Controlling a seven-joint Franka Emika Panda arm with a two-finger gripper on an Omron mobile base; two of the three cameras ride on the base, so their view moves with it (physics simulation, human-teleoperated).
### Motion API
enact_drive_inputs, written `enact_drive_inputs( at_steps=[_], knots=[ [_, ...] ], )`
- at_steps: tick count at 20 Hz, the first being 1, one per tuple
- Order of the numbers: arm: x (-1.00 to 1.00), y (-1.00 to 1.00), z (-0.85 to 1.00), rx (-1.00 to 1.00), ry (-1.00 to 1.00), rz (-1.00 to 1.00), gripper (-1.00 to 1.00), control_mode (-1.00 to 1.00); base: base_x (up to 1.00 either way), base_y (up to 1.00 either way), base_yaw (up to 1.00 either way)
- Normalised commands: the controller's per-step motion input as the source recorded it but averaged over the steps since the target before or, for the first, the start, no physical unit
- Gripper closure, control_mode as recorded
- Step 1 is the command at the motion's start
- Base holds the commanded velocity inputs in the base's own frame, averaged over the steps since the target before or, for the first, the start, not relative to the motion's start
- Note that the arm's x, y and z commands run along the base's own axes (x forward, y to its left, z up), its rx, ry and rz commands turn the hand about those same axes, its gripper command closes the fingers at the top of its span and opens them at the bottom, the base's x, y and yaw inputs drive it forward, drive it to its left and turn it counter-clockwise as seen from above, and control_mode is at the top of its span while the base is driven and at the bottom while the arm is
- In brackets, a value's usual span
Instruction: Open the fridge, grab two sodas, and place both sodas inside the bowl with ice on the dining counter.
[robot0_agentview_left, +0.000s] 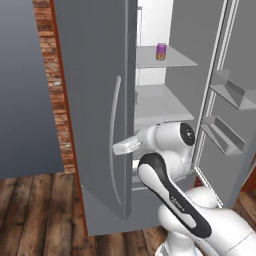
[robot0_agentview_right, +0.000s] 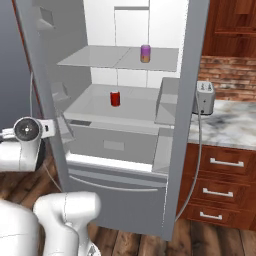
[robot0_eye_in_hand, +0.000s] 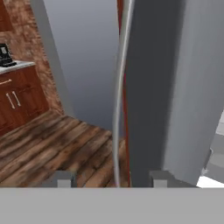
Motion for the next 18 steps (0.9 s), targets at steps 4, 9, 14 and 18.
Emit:
enact_drive_inputs(
  at_steps=[4, 9, 14, 18],
  knots=[
    [-0.76, -0.52, 0.65, 0.09, 0.01, 0.06, -1.0, -1.0, 0.0, 0.0, 0.0],
    [-0.33, -0.59, 0.63, 0.12, 0.11, 0.03, -1.0, -1.0, 0.0, 0.0, 0.0],
    [0.33, -0.5, 0.62, 0.13, 0.25, 0.02, -1.0, -1.0, 0.0, 0.0, 0.0],
    [0.81, -0.38, 0.35, 0.14, 0.2, 0.11, -1.0, -1.0, 0.0, 0.0, 0.0]
  ],
)
